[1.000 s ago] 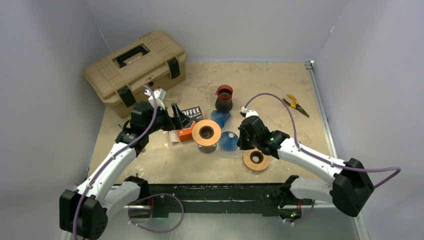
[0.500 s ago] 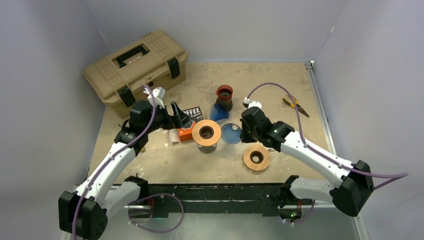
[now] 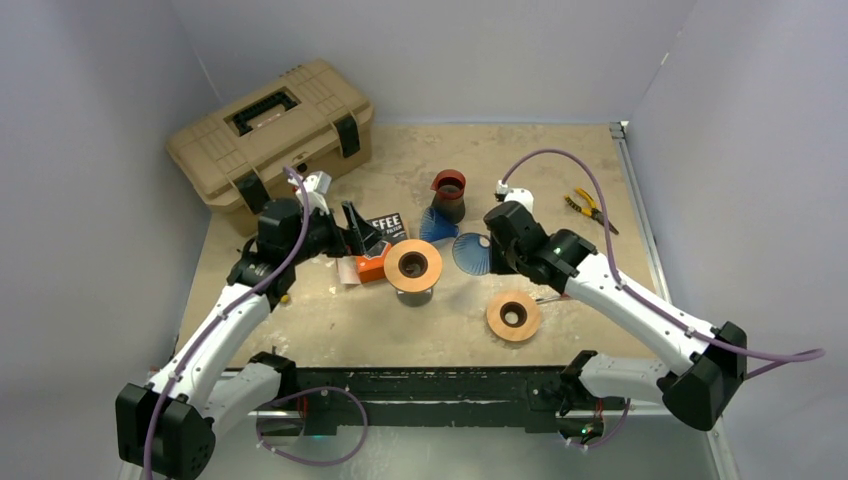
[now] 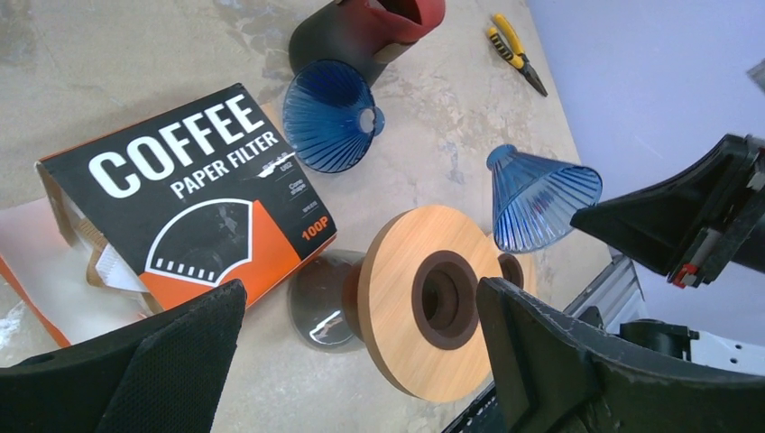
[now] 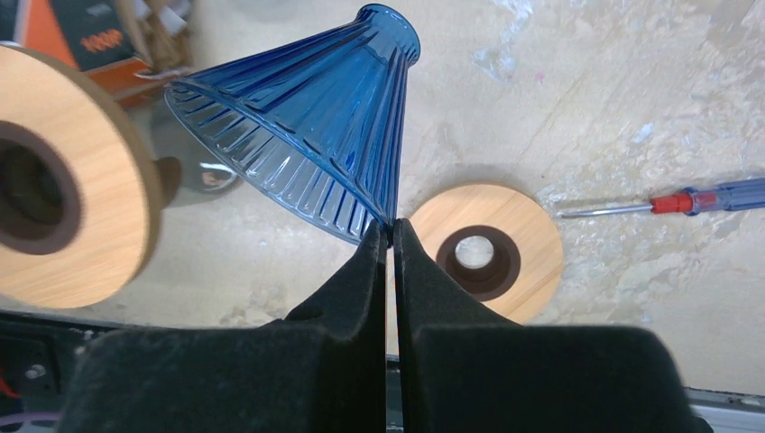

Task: Place the coffee filter in the dripper
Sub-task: Pick up the coffee dripper from the center of the board, then place the coffee dripper in the dripper holder.

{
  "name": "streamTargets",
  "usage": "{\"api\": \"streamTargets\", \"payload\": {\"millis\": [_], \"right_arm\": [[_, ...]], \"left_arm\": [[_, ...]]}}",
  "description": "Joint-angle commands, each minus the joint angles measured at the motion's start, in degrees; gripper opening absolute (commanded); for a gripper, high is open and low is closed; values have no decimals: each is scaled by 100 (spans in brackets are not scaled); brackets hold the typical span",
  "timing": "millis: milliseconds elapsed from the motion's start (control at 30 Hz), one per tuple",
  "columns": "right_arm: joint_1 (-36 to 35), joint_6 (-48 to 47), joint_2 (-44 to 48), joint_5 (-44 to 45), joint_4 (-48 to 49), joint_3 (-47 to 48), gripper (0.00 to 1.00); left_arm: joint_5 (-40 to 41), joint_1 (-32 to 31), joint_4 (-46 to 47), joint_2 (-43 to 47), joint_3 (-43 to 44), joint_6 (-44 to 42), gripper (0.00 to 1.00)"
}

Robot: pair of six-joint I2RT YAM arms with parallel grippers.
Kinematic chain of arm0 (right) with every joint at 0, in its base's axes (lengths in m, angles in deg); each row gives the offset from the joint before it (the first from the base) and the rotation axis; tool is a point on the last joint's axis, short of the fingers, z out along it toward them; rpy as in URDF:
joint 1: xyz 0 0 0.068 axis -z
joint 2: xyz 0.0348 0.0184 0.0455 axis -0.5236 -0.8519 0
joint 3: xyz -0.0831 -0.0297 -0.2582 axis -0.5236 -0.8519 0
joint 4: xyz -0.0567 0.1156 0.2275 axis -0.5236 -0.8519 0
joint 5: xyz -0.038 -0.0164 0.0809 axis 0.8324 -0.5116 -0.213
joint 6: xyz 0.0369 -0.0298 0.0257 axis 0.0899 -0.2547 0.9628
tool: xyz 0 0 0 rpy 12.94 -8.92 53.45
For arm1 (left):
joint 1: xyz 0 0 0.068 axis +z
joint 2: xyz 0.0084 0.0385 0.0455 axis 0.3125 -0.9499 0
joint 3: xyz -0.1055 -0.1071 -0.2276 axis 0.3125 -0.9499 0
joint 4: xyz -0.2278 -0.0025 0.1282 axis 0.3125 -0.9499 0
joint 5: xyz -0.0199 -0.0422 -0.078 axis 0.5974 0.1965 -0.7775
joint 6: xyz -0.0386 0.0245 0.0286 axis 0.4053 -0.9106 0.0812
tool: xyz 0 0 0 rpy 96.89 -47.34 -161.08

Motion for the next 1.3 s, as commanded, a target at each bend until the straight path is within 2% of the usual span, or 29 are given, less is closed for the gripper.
{"api": "streamTargets", "payload": {"millis": [0, 333, 600, 800, 967, 1267], "right_arm": [[-23, -58, 165, 167, 95, 656, 0], [-23, -286, -104, -797, 591, 1263, 0], [-22, -276, -320, -1781, 1135, 1428, 0], [-24, -242, -435, -2073, 1308, 1457, 0], [-24, -207, -458, -2397, 1408, 1608, 0], [-22, -224, -564, -2578, 1482, 1700, 0]], "left_arm": [[-377, 34, 177, 78, 383, 52, 99], [-647, -90, 218, -61, 860, 339, 99], [148, -1119, 14, -345, 1409, 333, 96], [560, -1411, -121, -452, 1629, 189, 92], [1161, -1603, -482, -511, 1768, -54, 87], [1699, -1801, -714, -627, 1693, -231, 68]]}}
